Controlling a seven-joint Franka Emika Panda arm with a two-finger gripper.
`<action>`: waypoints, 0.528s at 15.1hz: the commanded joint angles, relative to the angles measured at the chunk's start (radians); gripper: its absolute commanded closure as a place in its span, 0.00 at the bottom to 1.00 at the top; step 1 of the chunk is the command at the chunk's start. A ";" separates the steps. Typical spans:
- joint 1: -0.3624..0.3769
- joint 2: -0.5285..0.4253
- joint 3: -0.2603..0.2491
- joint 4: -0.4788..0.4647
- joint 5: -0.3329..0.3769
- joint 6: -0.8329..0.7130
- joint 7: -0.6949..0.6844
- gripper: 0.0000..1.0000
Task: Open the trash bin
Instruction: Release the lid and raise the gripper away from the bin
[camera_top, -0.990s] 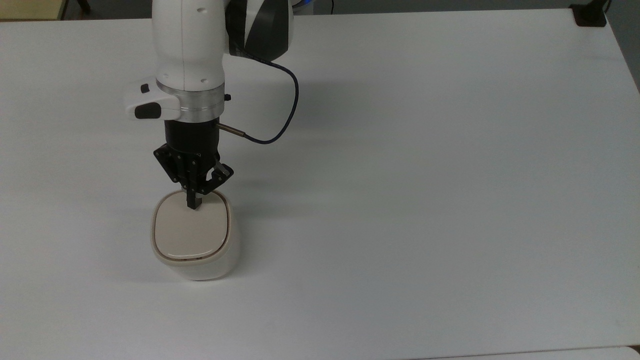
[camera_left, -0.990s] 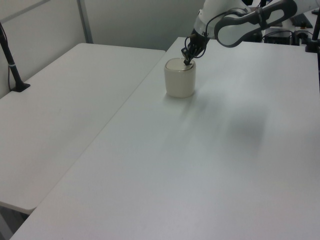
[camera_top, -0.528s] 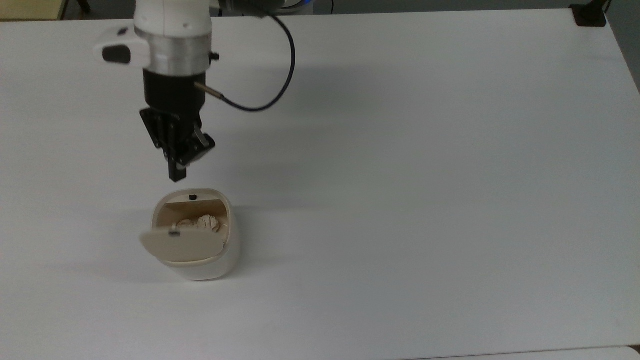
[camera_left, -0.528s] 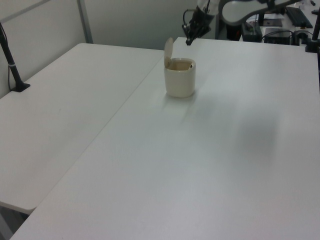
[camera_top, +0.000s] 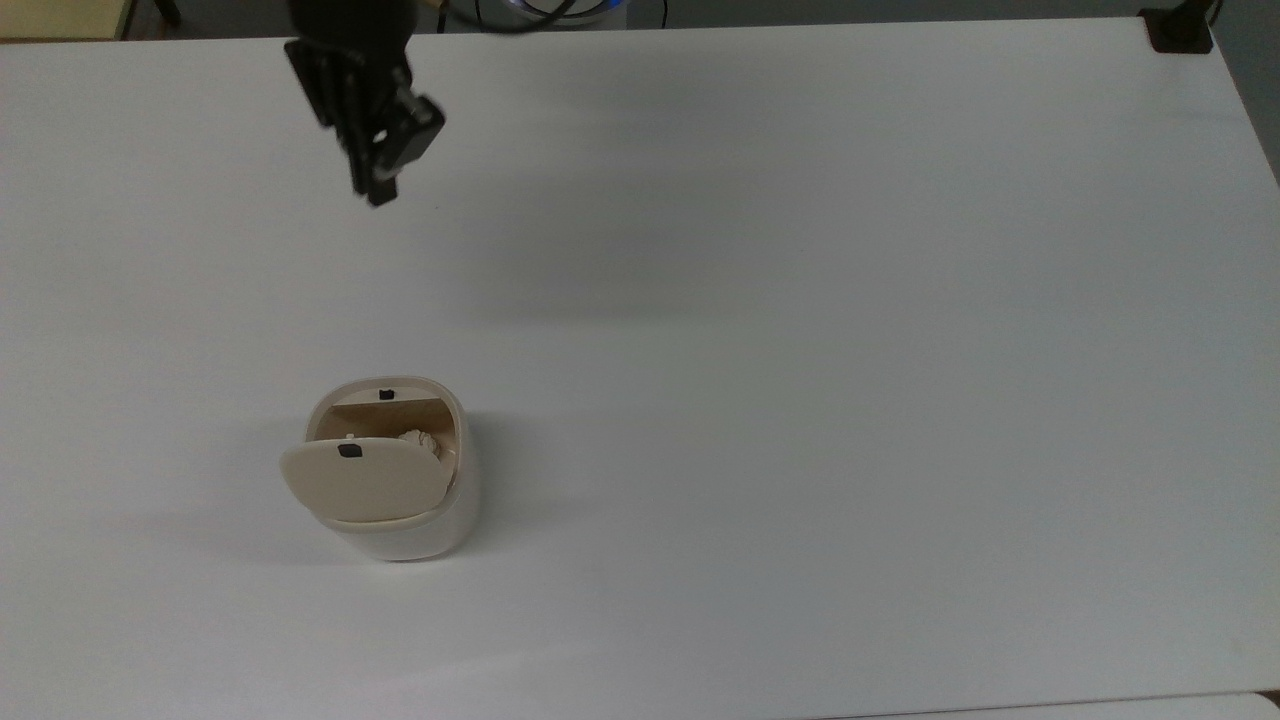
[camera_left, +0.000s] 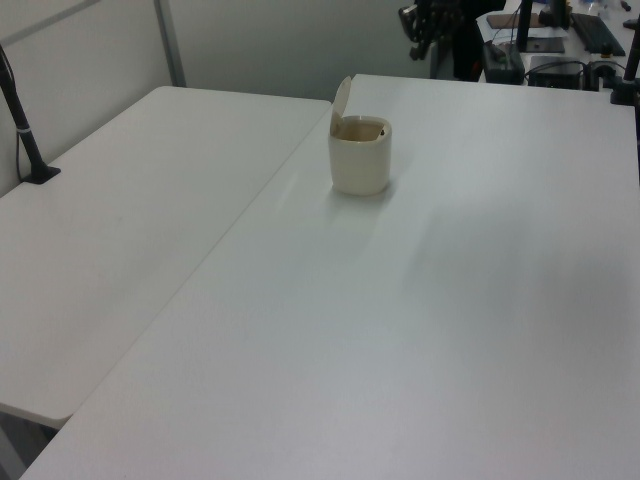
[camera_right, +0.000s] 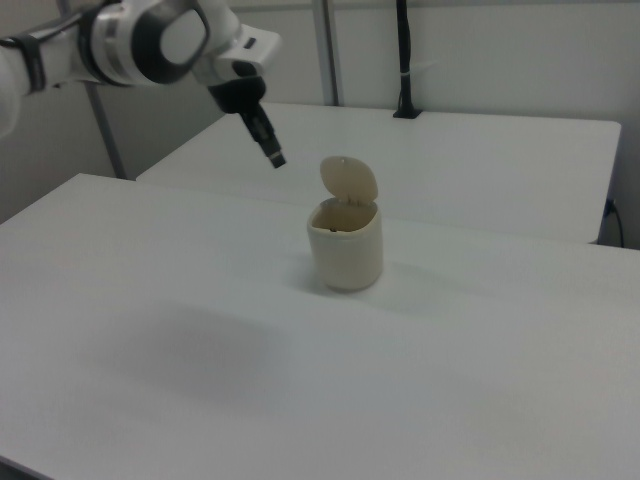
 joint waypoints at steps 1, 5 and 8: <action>0.020 -0.141 0.016 -0.085 0.057 -0.178 -0.117 0.40; 0.030 -0.206 0.020 -0.094 0.110 -0.338 -0.191 0.00; 0.069 -0.217 0.020 -0.114 0.110 -0.338 -0.334 0.00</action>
